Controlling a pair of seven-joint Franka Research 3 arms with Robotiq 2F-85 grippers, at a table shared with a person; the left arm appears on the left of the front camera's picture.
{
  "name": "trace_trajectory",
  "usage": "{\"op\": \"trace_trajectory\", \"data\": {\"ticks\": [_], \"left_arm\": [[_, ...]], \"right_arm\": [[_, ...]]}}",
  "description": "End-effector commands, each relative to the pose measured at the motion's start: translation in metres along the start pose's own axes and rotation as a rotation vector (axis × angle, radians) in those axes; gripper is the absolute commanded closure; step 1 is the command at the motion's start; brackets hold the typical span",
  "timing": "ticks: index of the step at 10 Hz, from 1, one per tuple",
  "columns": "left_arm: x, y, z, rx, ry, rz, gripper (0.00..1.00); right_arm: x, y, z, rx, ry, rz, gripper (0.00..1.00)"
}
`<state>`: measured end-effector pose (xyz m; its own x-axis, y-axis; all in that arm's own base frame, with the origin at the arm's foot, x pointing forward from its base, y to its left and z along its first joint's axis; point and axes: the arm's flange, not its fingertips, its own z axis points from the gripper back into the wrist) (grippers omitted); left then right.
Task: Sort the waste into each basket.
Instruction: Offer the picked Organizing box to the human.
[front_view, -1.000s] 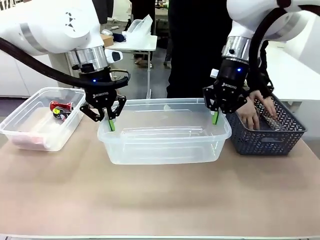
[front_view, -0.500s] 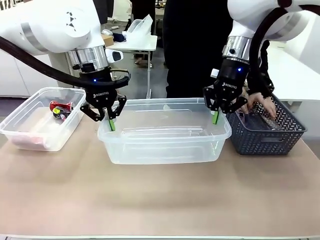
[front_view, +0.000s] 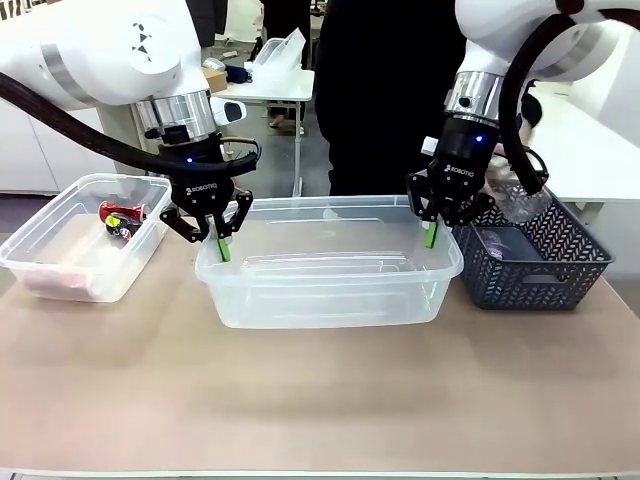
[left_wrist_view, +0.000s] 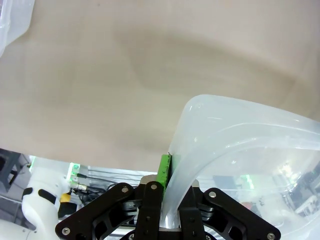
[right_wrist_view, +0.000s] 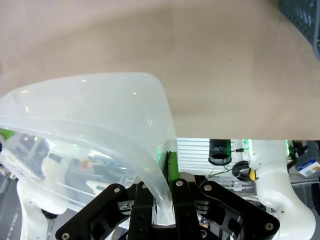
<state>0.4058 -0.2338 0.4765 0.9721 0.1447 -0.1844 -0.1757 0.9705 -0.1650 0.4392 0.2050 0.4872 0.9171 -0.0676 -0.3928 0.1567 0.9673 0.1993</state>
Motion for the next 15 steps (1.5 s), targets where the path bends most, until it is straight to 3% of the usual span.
{"op": "trace_trajectory", "data": {"ticks": [1,15], "left_arm": [[0.0034,0.005,0.0035,-0.004,0.001,0.015,1.0],[0.0034,0.005,0.0035,-0.004,0.001,0.015,1.0]], "right_arm": [[-0.0049,-0.0062,0.004,-0.005,0.004,-0.011,1.0],[-0.0049,-0.0062,0.004,-0.005,0.004,-0.011,1.0]]}}
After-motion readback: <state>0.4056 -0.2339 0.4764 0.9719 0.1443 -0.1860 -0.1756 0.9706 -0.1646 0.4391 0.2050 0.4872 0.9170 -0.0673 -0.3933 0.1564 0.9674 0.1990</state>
